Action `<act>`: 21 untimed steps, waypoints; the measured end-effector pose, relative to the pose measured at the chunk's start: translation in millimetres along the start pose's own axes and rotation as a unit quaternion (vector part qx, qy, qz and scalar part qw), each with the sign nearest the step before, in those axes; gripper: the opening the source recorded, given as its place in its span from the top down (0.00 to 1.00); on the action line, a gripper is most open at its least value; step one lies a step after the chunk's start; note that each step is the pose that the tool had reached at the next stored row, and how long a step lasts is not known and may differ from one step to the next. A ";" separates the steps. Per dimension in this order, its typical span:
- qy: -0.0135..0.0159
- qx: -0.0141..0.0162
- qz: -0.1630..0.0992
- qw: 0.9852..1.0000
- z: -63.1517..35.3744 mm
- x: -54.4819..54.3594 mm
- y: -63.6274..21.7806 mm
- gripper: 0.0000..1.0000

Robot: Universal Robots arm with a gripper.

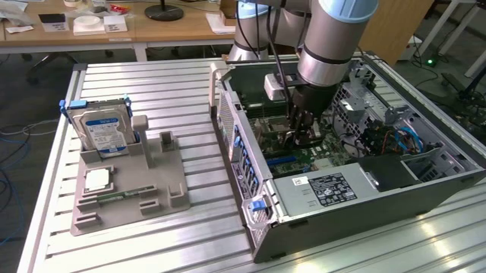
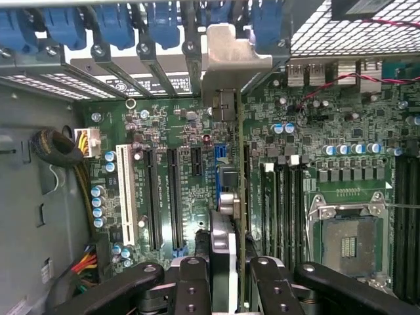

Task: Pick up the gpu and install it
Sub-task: 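Insert the gpu into the slot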

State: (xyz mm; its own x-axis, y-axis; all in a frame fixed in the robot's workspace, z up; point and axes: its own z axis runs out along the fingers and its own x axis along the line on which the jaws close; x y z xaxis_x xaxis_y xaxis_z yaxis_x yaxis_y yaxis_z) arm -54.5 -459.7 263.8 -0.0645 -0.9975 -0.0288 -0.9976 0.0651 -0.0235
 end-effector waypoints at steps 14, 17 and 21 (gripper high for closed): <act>0.000 -0.002 -0.011 1.000 12.0 2.6 3.4 0.72; 0.000 -0.002 -0.011 1.000 13.9 2.6 4.7 0.72; 0.000 -0.002 -0.011 1.000 17.3 3.6 5.1 0.72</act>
State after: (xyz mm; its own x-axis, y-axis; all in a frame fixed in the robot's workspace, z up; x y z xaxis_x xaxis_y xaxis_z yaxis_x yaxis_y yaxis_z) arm -59.3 -462.5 246.3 -0.0426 -0.9987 -0.0286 -0.9989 0.0432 -0.0201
